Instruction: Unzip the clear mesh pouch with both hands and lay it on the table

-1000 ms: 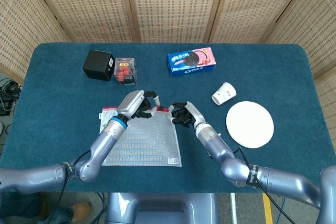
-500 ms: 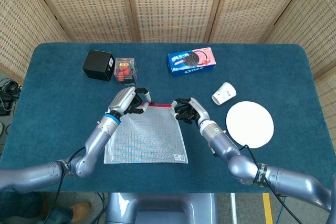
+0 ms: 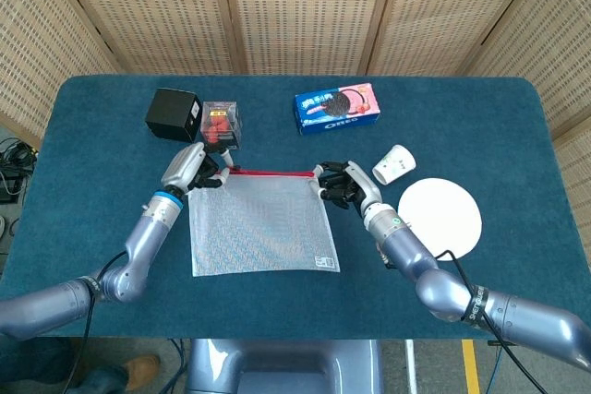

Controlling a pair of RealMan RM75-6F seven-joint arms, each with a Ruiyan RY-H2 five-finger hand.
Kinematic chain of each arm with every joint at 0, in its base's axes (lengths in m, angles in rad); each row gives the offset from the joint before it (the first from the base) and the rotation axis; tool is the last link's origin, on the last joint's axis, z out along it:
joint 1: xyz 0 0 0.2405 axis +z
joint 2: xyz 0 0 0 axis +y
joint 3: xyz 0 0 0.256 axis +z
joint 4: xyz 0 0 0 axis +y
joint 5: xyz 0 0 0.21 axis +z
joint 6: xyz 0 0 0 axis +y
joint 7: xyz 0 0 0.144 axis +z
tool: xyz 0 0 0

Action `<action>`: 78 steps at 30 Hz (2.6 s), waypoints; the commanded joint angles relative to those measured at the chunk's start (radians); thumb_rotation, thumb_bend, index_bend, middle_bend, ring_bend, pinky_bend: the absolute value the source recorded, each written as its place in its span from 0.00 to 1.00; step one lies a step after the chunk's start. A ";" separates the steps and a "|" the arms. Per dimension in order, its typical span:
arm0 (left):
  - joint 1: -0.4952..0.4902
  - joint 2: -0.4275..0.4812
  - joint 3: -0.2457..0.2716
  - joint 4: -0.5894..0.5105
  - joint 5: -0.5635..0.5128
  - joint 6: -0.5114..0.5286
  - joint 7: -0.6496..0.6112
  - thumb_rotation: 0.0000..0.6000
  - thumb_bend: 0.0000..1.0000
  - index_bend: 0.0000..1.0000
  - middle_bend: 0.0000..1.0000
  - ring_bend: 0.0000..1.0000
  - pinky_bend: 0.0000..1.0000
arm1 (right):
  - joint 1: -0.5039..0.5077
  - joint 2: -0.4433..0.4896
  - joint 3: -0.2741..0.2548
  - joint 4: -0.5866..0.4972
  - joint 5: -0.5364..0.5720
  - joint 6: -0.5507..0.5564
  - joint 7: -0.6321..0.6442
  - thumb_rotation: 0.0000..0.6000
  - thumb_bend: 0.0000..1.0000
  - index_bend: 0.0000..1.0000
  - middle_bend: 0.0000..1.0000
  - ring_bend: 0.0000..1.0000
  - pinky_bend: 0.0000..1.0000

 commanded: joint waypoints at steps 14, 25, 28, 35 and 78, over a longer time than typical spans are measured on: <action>0.050 0.069 0.002 0.097 -0.020 -0.085 -0.075 1.00 0.64 0.83 1.00 0.97 1.00 | -0.030 0.052 -0.020 0.030 0.015 -0.016 0.031 1.00 0.84 0.76 0.90 0.90 1.00; 0.026 0.088 0.018 0.116 -0.042 -0.103 0.005 1.00 0.64 0.83 1.00 0.97 1.00 | -0.025 0.056 -0.032 0.043 0.018 0.002 0.028 1.00 0.85 0.76 0.90 0.90 1.00; 0.020 0.099 0.020 0.121 -0.066 -0.105 0.035 1.00 0.64 0.83 1.00 0.97 1.00 | -0.028 0.061 -0.034 0.049 0.020 0.002 0.030 1.00 0.85 0.76 0.90 0.90 1.00; 0.016 0.114 0.021 0.119 -0.106 -0.107 0.066 1.00 0.64 0.83 1.00 0.97 1.00 | -0.030 0.063 -0.040 0.062 0.023 -0.004 0.033 1.00 0.85 0.76 0.90 0.90 1.00; 0.576 0.442 0.317 -0.337 0.411 0.656 0.303 1.00 0.00 0.00 0.00 0.00 0.00 | -0.492 0.215 -0.575 0.147 -1.054 0.866 -0.706 1.00 0.00 0.00 0.00 0.00 0.00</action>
